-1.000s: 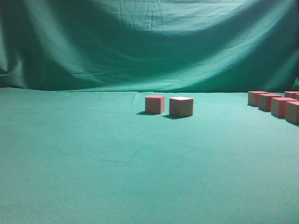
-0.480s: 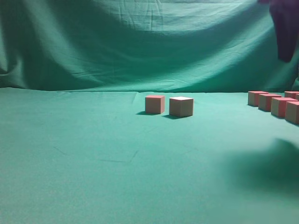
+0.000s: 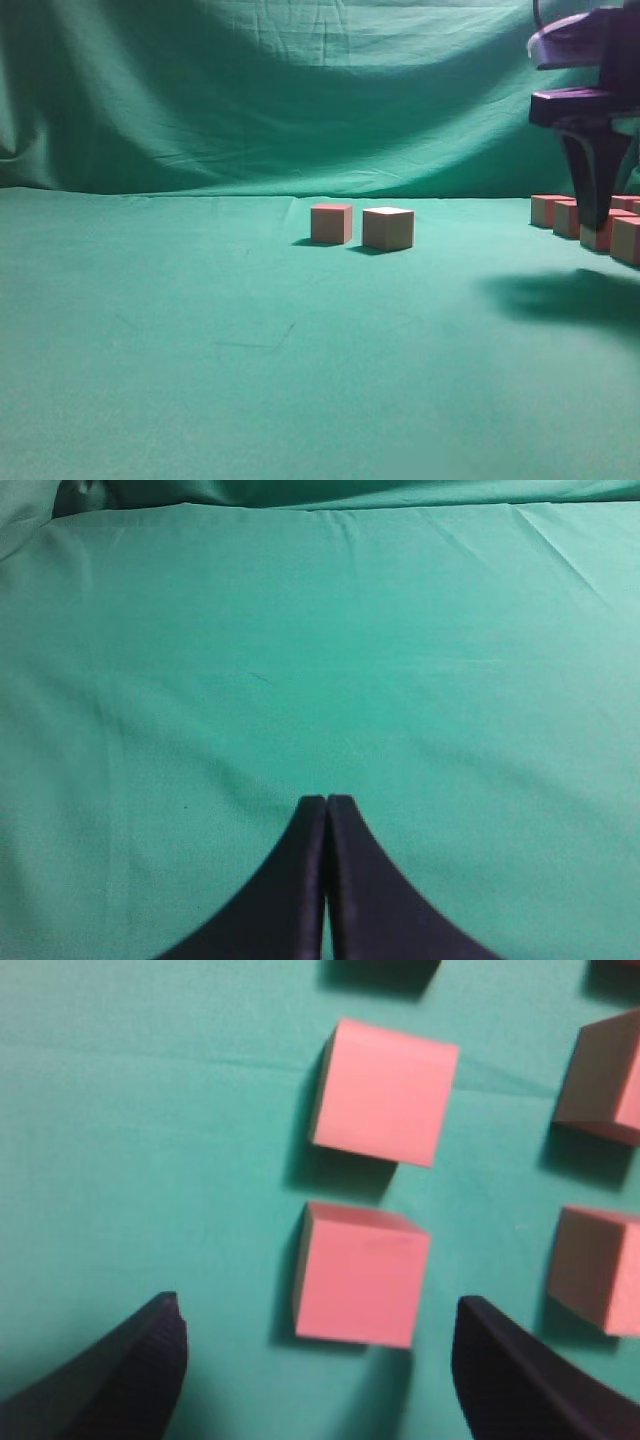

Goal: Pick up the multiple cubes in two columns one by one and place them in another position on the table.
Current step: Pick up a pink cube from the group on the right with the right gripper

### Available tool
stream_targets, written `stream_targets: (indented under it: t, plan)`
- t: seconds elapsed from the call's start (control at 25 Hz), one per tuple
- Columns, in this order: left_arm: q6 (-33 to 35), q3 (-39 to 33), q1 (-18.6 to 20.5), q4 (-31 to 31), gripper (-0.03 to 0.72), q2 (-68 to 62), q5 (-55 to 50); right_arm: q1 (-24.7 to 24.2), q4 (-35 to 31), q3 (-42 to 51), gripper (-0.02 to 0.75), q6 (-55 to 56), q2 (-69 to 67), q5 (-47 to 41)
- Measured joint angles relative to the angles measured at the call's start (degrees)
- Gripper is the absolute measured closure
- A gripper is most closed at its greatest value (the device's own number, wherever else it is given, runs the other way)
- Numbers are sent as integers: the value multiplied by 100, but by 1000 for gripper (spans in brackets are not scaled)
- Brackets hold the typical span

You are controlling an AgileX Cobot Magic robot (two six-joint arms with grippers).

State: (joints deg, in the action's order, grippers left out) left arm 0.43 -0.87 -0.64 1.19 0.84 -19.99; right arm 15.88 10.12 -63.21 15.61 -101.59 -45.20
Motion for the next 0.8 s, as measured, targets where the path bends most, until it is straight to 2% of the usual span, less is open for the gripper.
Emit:
stream_targets:
  t: [0.44, 0.48, 0.52, 0.6, 0.8]
  plan:
    - [0, 0, 0, 0, 688, 0, 0, -176, 0, 0, 197, 10, -167, 397]
    - [0, 0, 0, 0, 688, 0, 0, -176, 0, 0, 256, 10, -167, 412]
    - [0, 0, 0, 0, 688, 0, 0, -176, 0, 0, 255, 10, -167, 436]
    - [0, 0, 0, 0, 688, 0, 0, -176, 0, 0, 317, 10, -167, 437]
    - [0, 0, 0, 0, 688, 0, 0, -176, 0, 0, 310, 10, -167, 460]
